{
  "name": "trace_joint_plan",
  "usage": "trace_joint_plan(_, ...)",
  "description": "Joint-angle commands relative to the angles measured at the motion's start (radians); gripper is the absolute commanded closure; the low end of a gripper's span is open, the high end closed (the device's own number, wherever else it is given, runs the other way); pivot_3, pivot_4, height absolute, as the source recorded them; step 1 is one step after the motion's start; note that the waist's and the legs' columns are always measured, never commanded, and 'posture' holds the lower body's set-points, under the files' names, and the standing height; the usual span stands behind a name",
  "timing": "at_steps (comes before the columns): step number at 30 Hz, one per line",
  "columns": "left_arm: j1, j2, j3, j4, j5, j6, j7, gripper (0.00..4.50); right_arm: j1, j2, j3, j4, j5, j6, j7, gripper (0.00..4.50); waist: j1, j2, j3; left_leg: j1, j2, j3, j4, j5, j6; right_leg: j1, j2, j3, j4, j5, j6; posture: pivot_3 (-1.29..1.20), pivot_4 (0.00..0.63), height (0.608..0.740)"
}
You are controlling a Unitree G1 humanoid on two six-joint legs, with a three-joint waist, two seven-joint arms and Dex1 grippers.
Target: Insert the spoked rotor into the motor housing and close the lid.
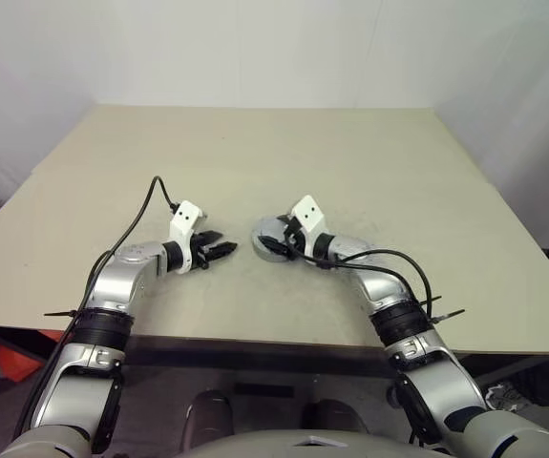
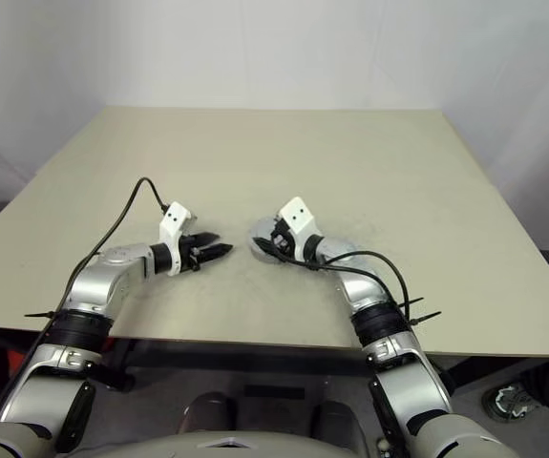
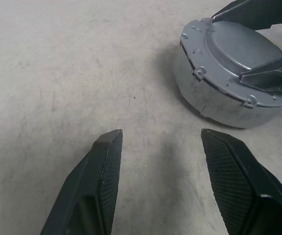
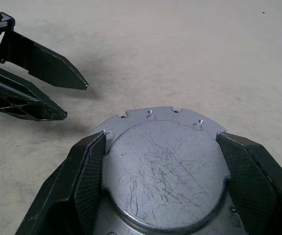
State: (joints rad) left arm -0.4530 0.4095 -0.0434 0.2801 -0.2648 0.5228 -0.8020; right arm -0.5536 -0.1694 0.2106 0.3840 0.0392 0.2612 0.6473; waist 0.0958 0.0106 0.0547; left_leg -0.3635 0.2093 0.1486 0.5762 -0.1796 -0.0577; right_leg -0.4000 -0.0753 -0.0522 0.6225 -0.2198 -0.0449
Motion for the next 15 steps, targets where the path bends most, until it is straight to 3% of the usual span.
trace_joint_plan(1,-0.007,0.007,0.014,-0.034,-0.008,-0.008,0.000,1.75,-0.013,-0.008,0.000,0.018,-0.016,0.000,-0.013,1.35,0.000,0.000,0.000,0.000,0.000,0.000,0.000,0.000,0.000,0.000,0.000,0.000,0.000,0.000,0.000,0.00,0.000,0.740)
trace_joint_plan(15,-0.023,-0.008,0.009,-0.029,-0.009,-0.007,0.002,1.75,0.016,-0.052,0.012,-0.013,-0.010,0.099,0.020,1.35,0.005,0.000,0.000,0.007,-0.001,0.000,0.000,-0.002,0.003,0.008,-0.001,0.000,-0.002,0.000,0.000,0.00,0.000,0.740)
